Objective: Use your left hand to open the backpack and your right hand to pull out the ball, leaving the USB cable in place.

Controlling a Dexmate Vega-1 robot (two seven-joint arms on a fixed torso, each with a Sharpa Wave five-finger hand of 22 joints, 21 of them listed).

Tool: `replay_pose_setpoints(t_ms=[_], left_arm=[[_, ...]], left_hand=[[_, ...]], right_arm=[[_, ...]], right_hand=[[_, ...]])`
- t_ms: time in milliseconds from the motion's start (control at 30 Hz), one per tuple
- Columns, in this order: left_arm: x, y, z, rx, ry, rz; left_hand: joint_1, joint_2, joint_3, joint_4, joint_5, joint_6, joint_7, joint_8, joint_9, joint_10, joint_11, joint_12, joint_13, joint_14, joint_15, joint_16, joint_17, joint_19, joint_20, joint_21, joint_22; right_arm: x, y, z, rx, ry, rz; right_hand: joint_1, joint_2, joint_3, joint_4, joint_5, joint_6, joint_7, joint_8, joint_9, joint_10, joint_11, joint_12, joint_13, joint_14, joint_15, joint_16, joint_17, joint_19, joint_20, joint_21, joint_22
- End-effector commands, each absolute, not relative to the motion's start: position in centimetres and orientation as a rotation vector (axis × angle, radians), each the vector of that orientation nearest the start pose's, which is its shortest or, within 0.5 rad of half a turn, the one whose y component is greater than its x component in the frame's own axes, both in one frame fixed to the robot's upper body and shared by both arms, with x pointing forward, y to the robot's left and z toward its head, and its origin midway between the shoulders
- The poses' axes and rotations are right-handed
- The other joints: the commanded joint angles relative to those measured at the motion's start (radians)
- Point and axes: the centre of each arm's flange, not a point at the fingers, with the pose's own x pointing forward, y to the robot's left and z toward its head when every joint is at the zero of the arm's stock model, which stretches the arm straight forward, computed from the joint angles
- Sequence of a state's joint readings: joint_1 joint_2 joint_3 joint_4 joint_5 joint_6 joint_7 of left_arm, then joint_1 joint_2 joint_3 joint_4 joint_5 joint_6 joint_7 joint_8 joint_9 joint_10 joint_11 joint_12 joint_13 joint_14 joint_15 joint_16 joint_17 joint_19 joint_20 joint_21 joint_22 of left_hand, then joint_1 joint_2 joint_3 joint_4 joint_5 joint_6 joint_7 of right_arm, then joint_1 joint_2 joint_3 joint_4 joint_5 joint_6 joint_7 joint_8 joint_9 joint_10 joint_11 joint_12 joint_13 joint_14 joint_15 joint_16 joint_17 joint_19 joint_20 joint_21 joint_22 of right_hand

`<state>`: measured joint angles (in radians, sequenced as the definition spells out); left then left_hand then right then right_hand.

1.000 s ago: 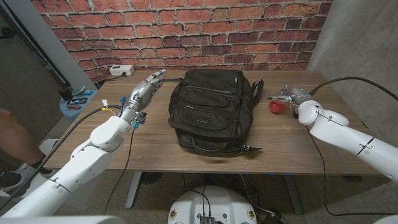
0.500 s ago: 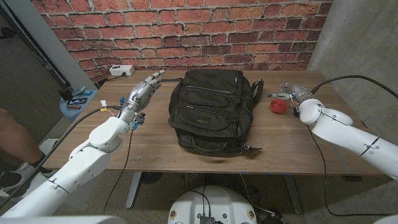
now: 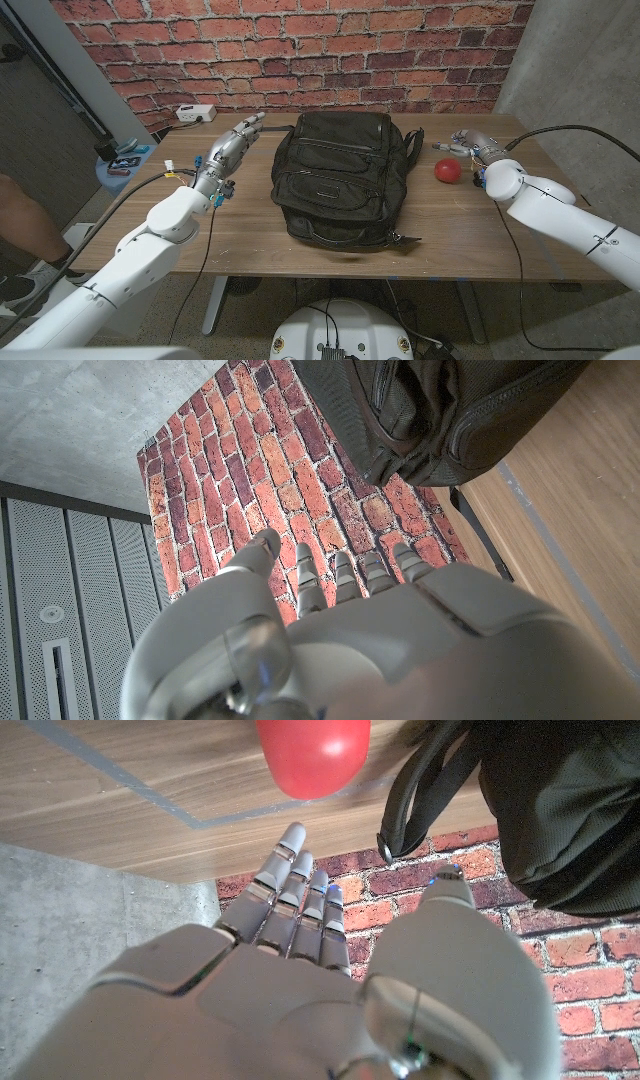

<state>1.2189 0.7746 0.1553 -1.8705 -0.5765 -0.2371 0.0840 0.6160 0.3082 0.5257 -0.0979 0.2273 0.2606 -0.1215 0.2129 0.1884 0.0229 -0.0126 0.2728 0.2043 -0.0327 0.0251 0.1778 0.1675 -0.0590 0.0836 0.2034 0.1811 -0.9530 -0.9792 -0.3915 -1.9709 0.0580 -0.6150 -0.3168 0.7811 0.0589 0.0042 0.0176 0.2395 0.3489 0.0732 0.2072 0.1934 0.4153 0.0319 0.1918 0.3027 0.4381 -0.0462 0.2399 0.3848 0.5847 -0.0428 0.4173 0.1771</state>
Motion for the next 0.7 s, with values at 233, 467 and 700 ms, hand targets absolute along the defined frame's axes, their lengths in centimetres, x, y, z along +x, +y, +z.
replay_pose_setpoints(t_ms=[233,467,700], left_arm=[[53.01,30.73,-0.46,0.152,-0.721,-0.207],[53.06,30.9,-0.78,0.143,-0.722,-0.195],[53.19,31.07,-1.02,0.131,-0.722,-0.189]], left_hand=[[-0.148,-0.135,0.013,-0.002,0.002,0.008,0.009,-0.001,0.005,0.009,-0.005,-0.001,0.001,0.0,-0.001,0.003,0.002,0.002,-0.009,0.002,0.003],[-0.146,-0.115,0.028,0.003,0.002,0.005,0.039,-0.007,0.006,0.019,-0.001,-0.002,0.0,0.01,-0.007,0.007,0.003,0.026,-0.018,0.01,0.003],[-0.142,-0.094,0.074,0.04,0.005,0.004,0.086,-0.013,0.007,0.032,0.013,-0.005,-0.001,0.022,0.008,0.013,0.008,0.065,-0.042,0.021,0.001]], right_arm=[[56.6,-34.57,1.73,-0.822,-0.391,-0.315],[56.63,-34.13,1.87,-0.788,-0.421,-0.311],[56.52,-33.9,1.87,-0.763,-0.431,-0.306]], right_hand=[[-0.061,0.099,0.024,0.052,-0.006,0.023,-0.018,0.007,0.004,0.004,-0.017,0.004,-0.013,-0.009,-0.012,-0.008,-0.003,-0.013,-0.02,-0.017,0.004],[-0.083,0.128,0.039,0.069,-0.01,0.034,-0.027,0.008,0.004,0.007,-0.015,0.006,-0.022,-0.011,-0.01,-0.01,-0.008,-0.017,-0.025,-0.024,0.004],[-0.094,0.132,0.05,0.077,-0.013,0.039,-0.031,0.007,0.004,0.007,-0.017,0.006,-0.028,-0.012,-0.013,-0.012,-0.011,-0.022,-0.031,-0.029,0.003]])
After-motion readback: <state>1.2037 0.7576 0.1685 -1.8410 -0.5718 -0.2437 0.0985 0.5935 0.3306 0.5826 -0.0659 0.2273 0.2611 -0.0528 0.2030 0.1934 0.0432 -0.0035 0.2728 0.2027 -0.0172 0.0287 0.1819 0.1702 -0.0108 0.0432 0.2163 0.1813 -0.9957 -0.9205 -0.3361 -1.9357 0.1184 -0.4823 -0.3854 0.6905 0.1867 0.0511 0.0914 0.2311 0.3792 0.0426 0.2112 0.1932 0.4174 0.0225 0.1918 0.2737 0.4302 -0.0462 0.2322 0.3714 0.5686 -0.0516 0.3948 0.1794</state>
